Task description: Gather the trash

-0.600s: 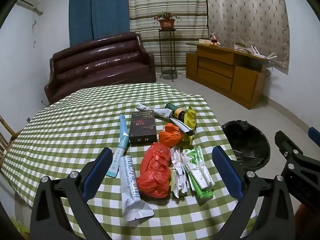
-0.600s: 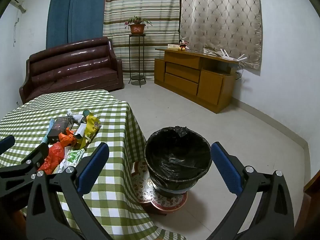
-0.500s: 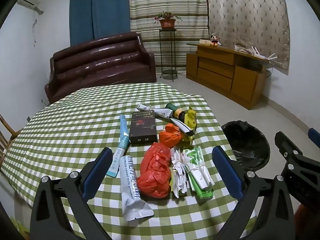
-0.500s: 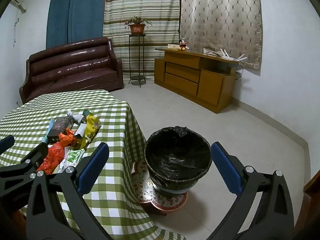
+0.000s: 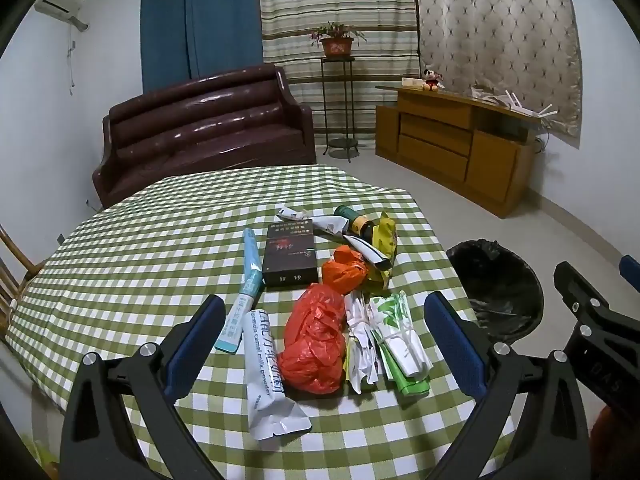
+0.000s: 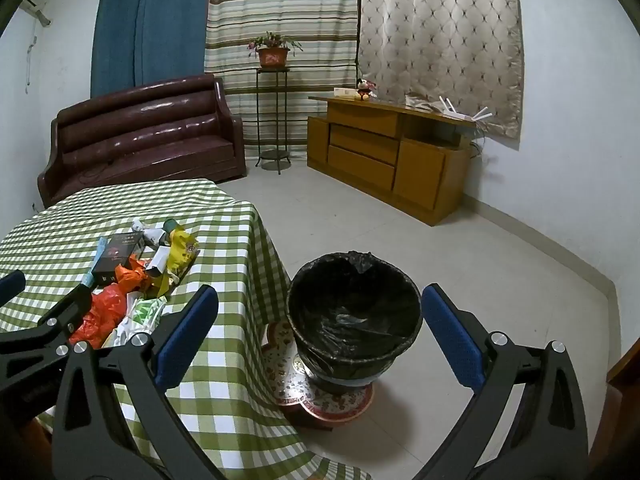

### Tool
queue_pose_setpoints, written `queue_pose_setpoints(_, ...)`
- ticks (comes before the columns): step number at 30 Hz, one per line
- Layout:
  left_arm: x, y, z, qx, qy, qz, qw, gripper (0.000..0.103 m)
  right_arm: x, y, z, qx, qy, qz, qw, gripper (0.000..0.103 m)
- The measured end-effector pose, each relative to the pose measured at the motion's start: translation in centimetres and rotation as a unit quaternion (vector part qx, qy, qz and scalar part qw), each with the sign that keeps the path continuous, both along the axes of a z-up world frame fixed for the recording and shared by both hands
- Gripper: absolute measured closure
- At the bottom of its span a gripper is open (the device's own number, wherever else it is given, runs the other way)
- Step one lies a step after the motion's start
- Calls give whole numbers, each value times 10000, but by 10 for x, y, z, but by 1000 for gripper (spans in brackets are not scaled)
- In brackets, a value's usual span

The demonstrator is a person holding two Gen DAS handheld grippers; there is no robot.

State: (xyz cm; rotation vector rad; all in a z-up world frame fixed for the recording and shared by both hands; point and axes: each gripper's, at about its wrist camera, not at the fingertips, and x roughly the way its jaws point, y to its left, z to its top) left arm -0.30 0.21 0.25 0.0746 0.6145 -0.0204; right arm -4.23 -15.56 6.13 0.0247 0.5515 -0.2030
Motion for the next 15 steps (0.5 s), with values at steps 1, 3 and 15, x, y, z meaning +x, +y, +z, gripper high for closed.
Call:
queue_pose_setpoints(1,1,1,-2,-8,0,0,10000,6,0,0,0,-4,-2,2,10000,4)
queue_pose_setpoints(3,0,1,0,-6,10,15,10000,6,0,0,0,2,2,5,10000,4)
queue_pose_setpoints(15,1,1,-1,0,23,21,10000,6,-1,0,0,17,9,5,10000,4)
